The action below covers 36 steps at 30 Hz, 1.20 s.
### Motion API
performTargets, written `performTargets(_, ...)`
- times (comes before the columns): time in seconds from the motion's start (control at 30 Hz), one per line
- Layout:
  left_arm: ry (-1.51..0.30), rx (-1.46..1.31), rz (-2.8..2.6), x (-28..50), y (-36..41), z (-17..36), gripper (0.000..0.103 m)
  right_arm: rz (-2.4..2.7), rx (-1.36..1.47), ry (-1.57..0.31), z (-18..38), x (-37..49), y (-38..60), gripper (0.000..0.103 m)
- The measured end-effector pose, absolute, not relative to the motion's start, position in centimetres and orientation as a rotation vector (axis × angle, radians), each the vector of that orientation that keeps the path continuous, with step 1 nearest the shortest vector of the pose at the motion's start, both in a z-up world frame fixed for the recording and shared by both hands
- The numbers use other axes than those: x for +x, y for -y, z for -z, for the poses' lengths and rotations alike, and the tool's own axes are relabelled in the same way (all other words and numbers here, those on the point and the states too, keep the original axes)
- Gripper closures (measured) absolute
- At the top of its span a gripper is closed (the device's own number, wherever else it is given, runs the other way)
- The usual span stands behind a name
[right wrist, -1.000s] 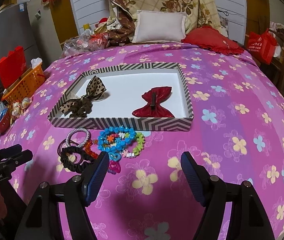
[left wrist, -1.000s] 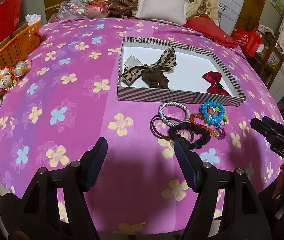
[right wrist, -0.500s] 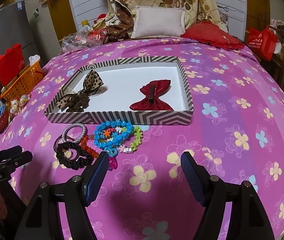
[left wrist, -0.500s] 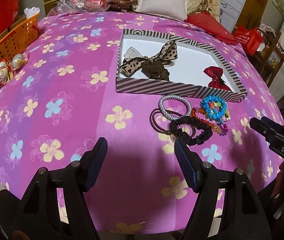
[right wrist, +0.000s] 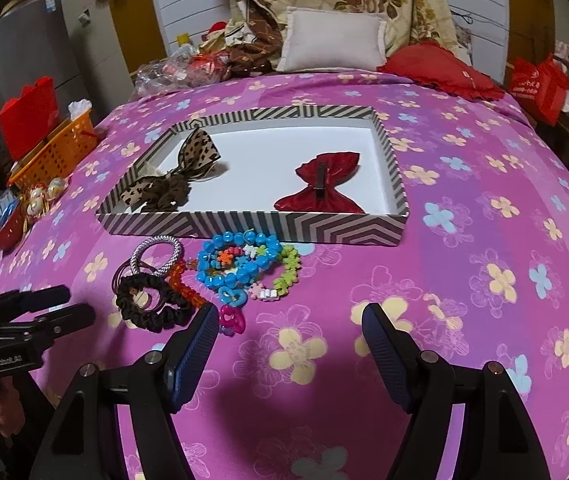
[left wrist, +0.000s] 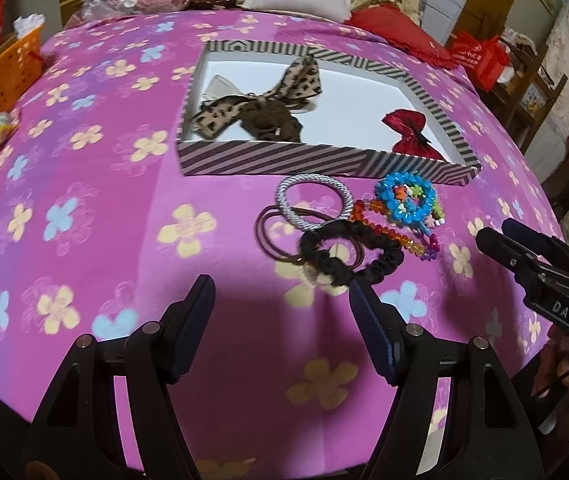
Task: Organize jewelry
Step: 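Move both tools back toward the remaining bracelets and hair ties, then grasp the black scrunchie with the left tool while the right tool grasps the blue beaded bracelet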
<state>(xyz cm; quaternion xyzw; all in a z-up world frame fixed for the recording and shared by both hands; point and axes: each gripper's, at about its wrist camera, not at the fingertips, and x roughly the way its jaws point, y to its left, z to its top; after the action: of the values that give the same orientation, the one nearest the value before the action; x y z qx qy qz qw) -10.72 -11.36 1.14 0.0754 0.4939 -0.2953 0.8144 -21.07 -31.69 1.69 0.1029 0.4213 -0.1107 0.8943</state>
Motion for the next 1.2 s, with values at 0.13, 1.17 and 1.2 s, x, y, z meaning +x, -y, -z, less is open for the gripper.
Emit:
performTargets(0.13, -1.064, 0.161, 0.662, -10.3, 12.7, -0.7, 0.033, 0.213, 0.21, -0.872, -1.5, -20.6, 31.6, 0.031)
performTargets(1.17, -1.089, 0.12, 0.695, -7.9, 13.9, 0.4, 0.095, 0.099, 0.24, -0.883, 1.2, -15.1, 31.9, 0.095)
performTargets(1.2, -1.084, 0.107, 0.704, -7.9, 13.7, 0.1, 0.095, 0.098, 0.24, -0.864, 0.7, -15.5, 31.8, 0.095)
